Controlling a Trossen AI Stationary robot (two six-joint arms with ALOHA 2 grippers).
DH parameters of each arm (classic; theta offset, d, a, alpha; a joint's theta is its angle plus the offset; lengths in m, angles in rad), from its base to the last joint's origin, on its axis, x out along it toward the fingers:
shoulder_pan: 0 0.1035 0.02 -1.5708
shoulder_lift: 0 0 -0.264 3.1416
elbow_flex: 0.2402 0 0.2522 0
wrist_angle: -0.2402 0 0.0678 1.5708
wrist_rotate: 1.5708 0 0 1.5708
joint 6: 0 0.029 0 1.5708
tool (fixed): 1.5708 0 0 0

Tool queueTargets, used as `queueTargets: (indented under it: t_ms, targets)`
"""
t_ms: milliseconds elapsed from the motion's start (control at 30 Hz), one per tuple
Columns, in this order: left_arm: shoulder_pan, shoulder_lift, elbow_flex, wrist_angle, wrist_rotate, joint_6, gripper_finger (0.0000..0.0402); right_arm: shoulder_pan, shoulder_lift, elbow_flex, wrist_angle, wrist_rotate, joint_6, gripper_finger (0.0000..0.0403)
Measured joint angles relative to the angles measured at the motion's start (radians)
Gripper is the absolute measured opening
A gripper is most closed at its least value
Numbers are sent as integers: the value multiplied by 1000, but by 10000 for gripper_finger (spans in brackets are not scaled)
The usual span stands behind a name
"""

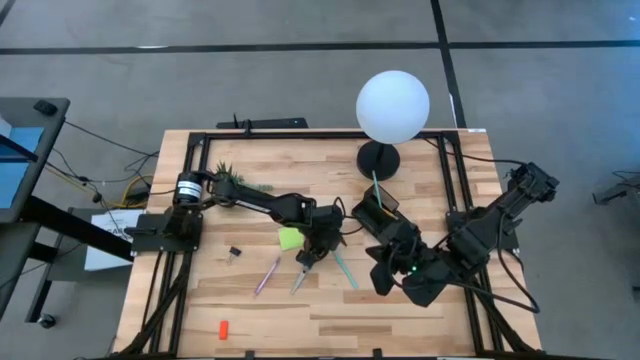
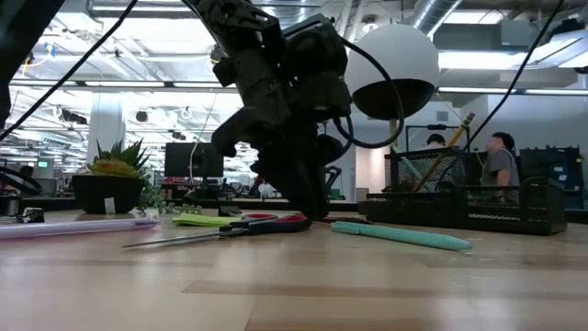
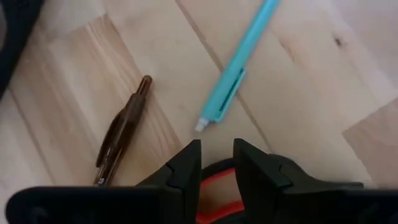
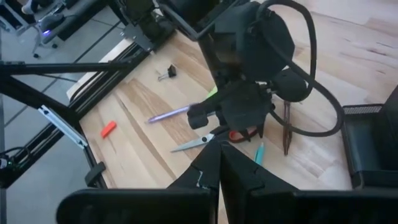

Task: Pick and place office supplies into organizer
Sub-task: Put the blue pen into the black desk organizer, then put the black pen into the black desk organizer

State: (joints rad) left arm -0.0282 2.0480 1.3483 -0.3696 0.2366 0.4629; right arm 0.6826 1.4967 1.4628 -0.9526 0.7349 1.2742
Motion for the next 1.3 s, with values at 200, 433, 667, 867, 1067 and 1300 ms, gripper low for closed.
queueTargets:
  t_ms: [200,433,667,867,1067,1300]
  targets:
    - [1,0,0,37,-26,32,89,-12,0,0,-5,0,0,0]
    - [1,0,0,38,-25,112,89,-18,0,0,-6,0,-1,0]
    - [4,0,-11,68,-12,121,89,-18,0,0,-9,0,-1,0]
    - [6,17,-11,127,-6,127,89,-18,0,0,-12,0,0,0]
    - [6,56,-8,102,-5,108,89,-18,0,0,-14,0,0,0]
    - [7,59,-8,119,-5,78,89,-18,-1,-1,-17,-2,0,0]
